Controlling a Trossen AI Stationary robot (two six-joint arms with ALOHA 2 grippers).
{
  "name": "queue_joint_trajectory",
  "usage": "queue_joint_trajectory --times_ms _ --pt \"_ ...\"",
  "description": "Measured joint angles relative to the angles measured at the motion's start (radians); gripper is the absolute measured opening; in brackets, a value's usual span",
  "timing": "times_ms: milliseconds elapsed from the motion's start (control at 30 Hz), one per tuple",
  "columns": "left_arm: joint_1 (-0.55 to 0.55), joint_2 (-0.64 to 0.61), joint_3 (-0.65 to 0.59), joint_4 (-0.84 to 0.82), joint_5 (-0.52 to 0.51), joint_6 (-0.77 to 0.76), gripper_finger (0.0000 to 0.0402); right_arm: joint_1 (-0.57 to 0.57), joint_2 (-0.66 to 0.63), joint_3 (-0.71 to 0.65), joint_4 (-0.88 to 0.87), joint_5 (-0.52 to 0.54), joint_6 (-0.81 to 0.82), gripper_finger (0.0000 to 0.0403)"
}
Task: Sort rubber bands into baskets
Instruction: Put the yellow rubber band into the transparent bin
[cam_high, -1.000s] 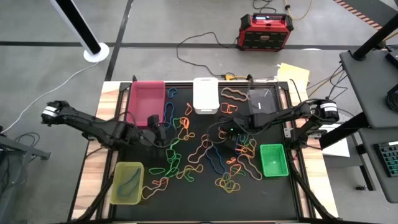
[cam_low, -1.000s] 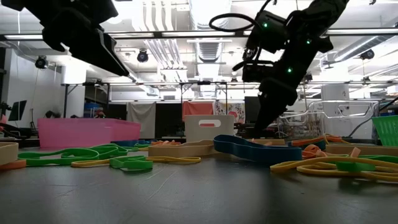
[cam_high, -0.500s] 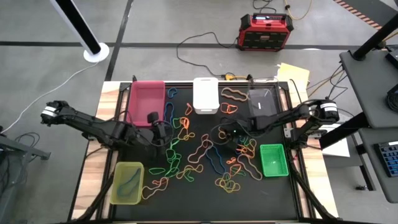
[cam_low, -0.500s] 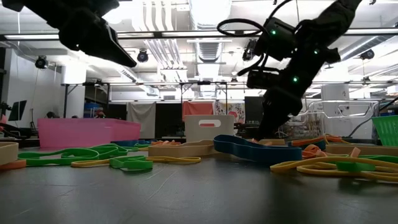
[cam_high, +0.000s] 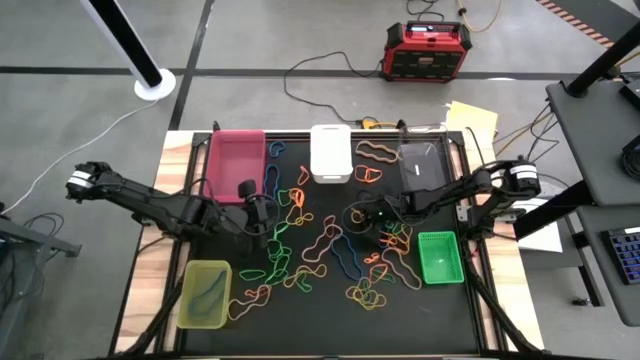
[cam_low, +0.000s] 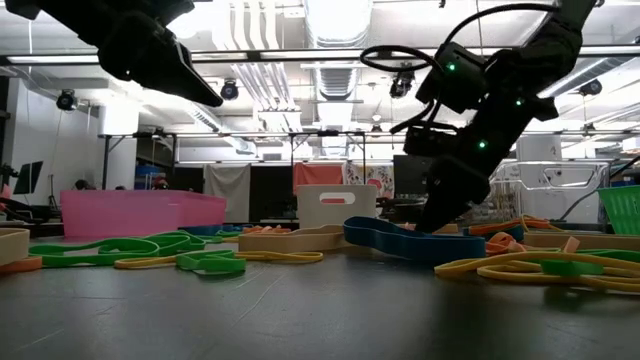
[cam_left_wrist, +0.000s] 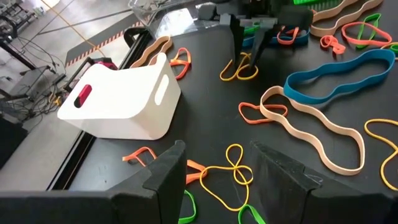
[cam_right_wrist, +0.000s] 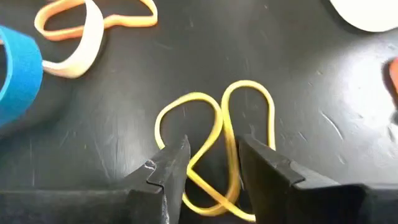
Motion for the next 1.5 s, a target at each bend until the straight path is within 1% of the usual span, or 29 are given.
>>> queue_joint_trajectory --times_ms 167,367,400,567,833,933,1000,1033,1100,1167,1200,1233,1300,1500 --pt "0.000 0.000 0.000 0.004 0.000 0.000 0.0160 0.001 0.060 0.007 0.026 0.001 -0.008 0.0101" --pt "0.000 0.000 0.000 0.008 -0.001 0.000 0.0160 0.001 0.072 0.009 0.028 0.000 -0.012 0.0024" --pt "0.000 0.000 0.000 0.008 -0.001 0.000 0.0160 0.001 0.067 0.009 0.028 0.001 -0.015 0.0017" --pt "0.000 0.000 0.000 0.008 -0.044 0.000 0.0160 0.001 0.010 0.007 0.018 0.000 -0.040 0.0009" --pt "0.000 0.000 0.000 0.019 -0.053 0.000 0.0160 0.001 -0.192 0.004 -0.003 0.003 -0.109 0.0009" --pt "0.000 0.000 0.001 0.040 -0.054 0.000 0.0160 0.001 -0.276 0.005 -0.009 0.036 -0.140 0.0009" --pt "0.000 0.000 0.001 0.047 -0.054 0.000 0.0160 0.001 -0.329 0.005 -0.029 0.134 -0.164 0.0009" --pt "0.000 0.000 0.001 0.049 -0.054 0.000 0.0160 0.001 -0.354 0.005 -0.044 0.216 -0.171 0.0009" --pt "0.000 0.000 0.001 0.053 -0.054 0.000 0.0160 -0.001 -0.401 0.005 -0.087 0.409 -0.175 0.0009" --pt "0.000 0.000 0.001 0.063 -0.054 -0.003 0.0160 -0.004 -0.438 0.005 -0.142 0.657 -0.131 0.0009" --pt "0.000 0.000 0.001 0.071 -0.054 -0.004 0.0160 -0.009 -0.456 0.006 -0.180 0.761 -0.107 0.0009" --pt "0.000 0.000 0.001 0.077 -0.054 -0.004 0.0160 -0.018 -0.472 0.006 -0.223 0.839 -0.081 0.0009" --pt "0.000 0.000 0.001 0.089 -0.054 -0.004 0.0160 -0.047 -0.504 0.006 -0.293 0.913 0.001 0.0009" --pt "0.000 0.000 0.001 0.116 -0.054 -0.004 0.0160 -0.173 -0.546 0.006 -0.476 0.924 0.266 0.0009"
